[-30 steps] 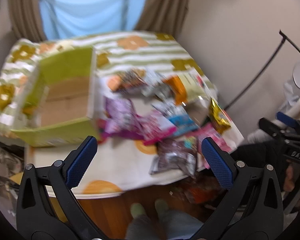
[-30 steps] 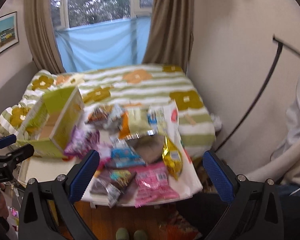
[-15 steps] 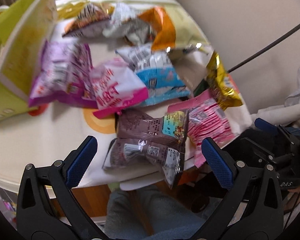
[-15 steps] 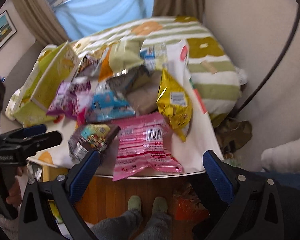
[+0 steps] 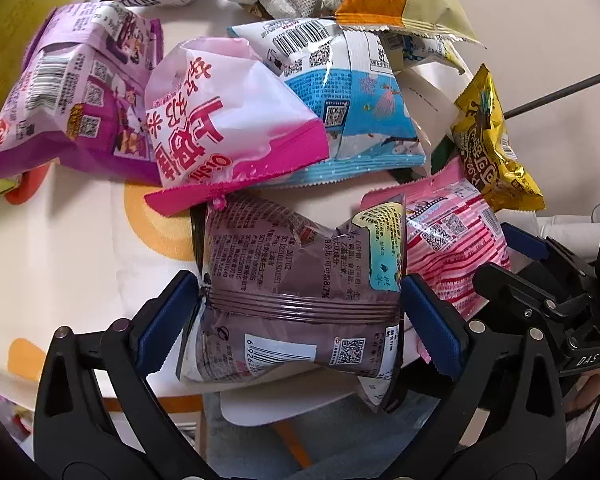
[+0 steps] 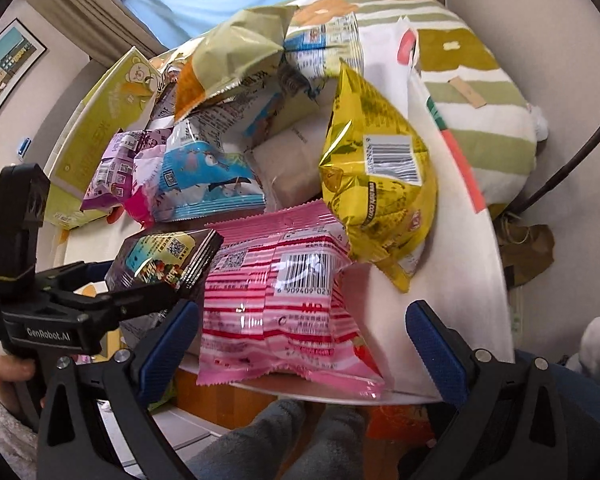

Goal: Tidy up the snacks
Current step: 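Grasp the brown snack bag with the left tool while the right tool grasps the pink-striped bag, then carry both bags over the cardboard box and open the left tool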

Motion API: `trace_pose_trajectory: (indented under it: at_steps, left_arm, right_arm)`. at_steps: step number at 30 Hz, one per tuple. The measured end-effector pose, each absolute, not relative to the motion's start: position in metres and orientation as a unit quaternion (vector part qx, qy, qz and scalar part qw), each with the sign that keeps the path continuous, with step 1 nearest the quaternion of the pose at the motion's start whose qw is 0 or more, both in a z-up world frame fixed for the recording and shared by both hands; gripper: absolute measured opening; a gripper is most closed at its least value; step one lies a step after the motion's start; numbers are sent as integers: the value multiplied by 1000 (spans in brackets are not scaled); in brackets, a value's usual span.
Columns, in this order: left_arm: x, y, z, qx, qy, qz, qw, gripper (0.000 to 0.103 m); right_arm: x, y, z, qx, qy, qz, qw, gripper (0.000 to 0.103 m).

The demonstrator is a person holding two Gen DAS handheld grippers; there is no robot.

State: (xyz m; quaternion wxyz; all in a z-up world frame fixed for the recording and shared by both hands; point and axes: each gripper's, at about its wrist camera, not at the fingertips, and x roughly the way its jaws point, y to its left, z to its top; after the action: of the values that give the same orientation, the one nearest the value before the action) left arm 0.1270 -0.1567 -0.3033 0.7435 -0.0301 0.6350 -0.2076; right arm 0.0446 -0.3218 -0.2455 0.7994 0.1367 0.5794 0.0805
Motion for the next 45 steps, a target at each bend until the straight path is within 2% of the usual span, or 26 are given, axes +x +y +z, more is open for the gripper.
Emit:
trace_pose_trajectory:
  at_steps: [4,6,9,28,30,32,45]
  left_arm:
    - [130,-158,-308,-37,631,-214,745,94]
    - [128,-156,-306,-37,627,-215,748,85]
    - [132,-150,-301,-40,626,-219,747,81]
    - [100,-114,-272,-55,617,-193,761,78]
    - [99,-112,-271,-56,615,-190,763,78]
    - [96,-109,-264,-57,611,-188,766,78]
    - [91,-85,-218,-65,580,-173,793,78]
  right_arm:
    - [49,-320,-248,130,582,86,798,103]
    - [51,-317,-249,124,585,88,797,103]
    - [53,-310,-250,110,587,89,797,103]
    - [74,-281,-273,71,619,93,776,102]
    - [73,-276,-278,77,625,109,769,79]
    - [72,-276,-278,92,623,106,769,75]
    - [64,-272,-238,108,593,125,788,71]
